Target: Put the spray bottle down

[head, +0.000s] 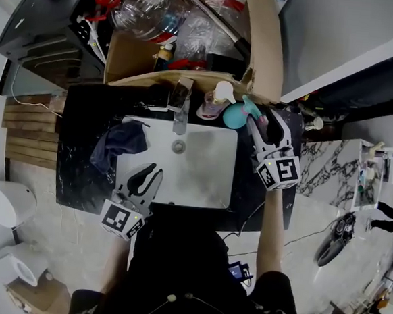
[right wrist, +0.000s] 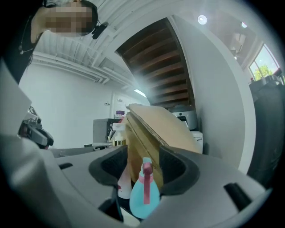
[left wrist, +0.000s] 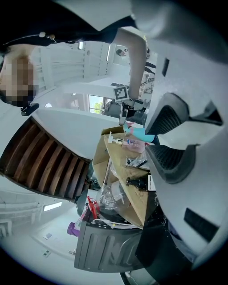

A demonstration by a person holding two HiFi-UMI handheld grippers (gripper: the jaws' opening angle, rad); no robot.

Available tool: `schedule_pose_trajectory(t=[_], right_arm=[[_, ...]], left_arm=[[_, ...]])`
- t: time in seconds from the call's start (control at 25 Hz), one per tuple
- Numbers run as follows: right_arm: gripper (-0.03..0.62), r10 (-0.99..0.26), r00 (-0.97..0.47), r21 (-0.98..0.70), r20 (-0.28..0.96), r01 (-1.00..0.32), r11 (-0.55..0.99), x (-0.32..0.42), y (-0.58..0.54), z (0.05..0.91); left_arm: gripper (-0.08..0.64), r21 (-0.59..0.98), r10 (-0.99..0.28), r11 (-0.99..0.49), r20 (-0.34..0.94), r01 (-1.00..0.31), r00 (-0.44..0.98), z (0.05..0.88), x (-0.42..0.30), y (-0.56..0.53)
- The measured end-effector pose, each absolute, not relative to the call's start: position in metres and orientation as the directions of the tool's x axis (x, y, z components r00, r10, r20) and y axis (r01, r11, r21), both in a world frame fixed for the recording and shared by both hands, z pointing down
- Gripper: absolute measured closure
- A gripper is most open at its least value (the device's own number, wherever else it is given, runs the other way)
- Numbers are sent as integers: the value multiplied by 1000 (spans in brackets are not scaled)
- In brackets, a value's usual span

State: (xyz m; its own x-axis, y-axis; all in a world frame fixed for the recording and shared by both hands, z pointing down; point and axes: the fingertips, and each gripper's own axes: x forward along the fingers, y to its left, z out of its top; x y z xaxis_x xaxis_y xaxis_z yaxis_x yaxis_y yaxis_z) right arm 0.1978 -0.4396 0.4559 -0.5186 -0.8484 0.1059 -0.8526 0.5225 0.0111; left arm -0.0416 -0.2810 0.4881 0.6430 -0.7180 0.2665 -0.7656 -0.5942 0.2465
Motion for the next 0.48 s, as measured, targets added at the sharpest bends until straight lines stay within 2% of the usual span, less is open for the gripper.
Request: schedule_pose_trajectory(t=[0.16, 0.24, 0.36, 0.48], right_arm=[[345, -878, -466, 100, 111, -874, 476, 199, -412, 438], [364, -903, -419, 89, 90, -900, 427, 204, -388, 428], [598, -920, -379, 68, 94, -920, 386, 204, -346, 424], [600, -903, -417, 46, 102, -905, 423, 185, -306, 426]], left_arm=[[483, 226, -711, -620, 244, -752, 660, 482, -42, -279], [483, 203, -706, -638, 229, -742, 670, 475, -39, -278], [483, 169, -714, -658, 172, -734, 679, 458, -31, -279], [485, 132, -727, -662, 124, -737, 675, 443, -26, -279]])
